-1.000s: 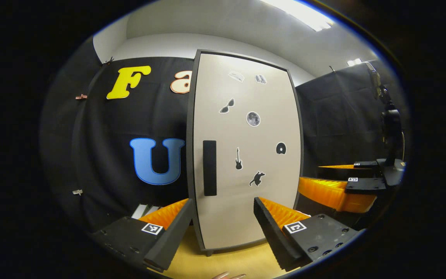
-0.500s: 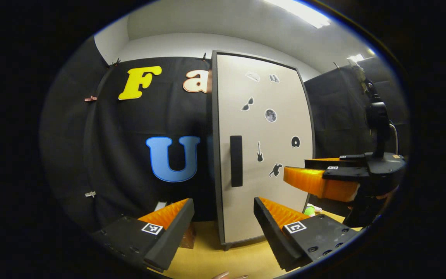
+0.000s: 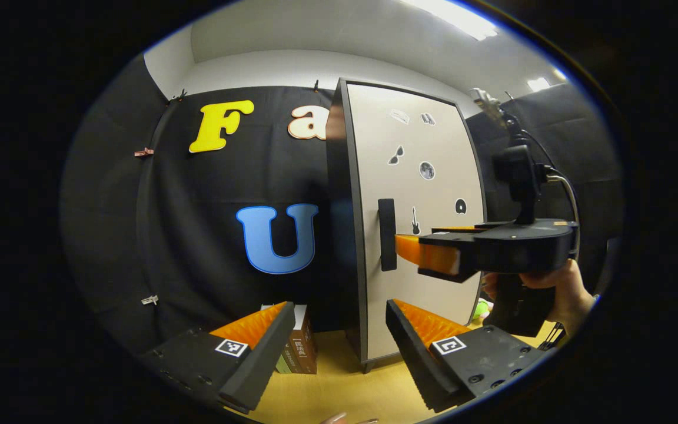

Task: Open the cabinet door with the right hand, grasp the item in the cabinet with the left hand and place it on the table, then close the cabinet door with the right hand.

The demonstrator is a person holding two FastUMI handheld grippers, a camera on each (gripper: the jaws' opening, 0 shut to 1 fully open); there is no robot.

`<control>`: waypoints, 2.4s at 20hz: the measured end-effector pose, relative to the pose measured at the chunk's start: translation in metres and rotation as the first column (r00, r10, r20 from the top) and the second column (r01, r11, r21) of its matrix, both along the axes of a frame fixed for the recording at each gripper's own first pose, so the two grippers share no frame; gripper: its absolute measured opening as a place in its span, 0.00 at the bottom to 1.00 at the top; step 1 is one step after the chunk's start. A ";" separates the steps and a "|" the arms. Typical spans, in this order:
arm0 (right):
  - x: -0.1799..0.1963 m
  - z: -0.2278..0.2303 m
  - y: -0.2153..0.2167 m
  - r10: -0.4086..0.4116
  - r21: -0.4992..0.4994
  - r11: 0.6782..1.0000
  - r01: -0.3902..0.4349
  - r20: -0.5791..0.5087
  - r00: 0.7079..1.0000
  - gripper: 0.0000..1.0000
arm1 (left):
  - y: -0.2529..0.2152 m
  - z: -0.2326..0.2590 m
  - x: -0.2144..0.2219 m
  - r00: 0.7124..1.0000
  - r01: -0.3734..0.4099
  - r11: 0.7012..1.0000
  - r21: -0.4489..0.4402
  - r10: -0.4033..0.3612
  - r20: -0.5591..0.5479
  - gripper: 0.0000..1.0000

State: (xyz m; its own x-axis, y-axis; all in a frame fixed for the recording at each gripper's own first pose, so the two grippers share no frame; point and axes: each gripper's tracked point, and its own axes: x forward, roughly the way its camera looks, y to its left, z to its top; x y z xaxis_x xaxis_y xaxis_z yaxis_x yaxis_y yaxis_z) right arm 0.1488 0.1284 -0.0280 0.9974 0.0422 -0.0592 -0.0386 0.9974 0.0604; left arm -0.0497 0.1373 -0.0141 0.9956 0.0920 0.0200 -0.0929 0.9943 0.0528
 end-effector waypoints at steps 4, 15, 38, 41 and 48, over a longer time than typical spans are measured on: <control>0.022 -0.014 0.002 -0.050 -0.020 0.999 0.050 -0.021 0.999 0.97 | 0.009 0.000 -0.003 1.000 0.019 1.000 0.010 -0.019 0.004 0.98; 0.068 -0.046 0.001 -0.121 -0.068 0.991 0.117 -0.061 0.991 0.59 | 0.020 -0.006 -0.005 1.000 0.030 0.999 -0.045 -0.030 0.006 0.98; 0.007 -0.039 0.007 0.041 -0.055 0.997 -0.046 -0.090 0.995 0.18 | 0.033 -0.023 -0.012 0.999 -0.008 0.996 -0.090 0.004 -0.038 0.98; -0.009 -0.035 0.006 0.065 -0.037 0.997 -0.069 -0.099 0.993 0.19 | 0.017 -0.023 -0.019 0.999 -0.003 0.998 -0.069 0.001 -0.038 0.98; -0.046 -0.030 -0.009 0.120 -0.030 0.992 -0.124 -0.115 0.986 0.19 | -0.015 -0.025 -0.027 0.998 0.042 0.996 -0.079 -0.046 -0.043 0.98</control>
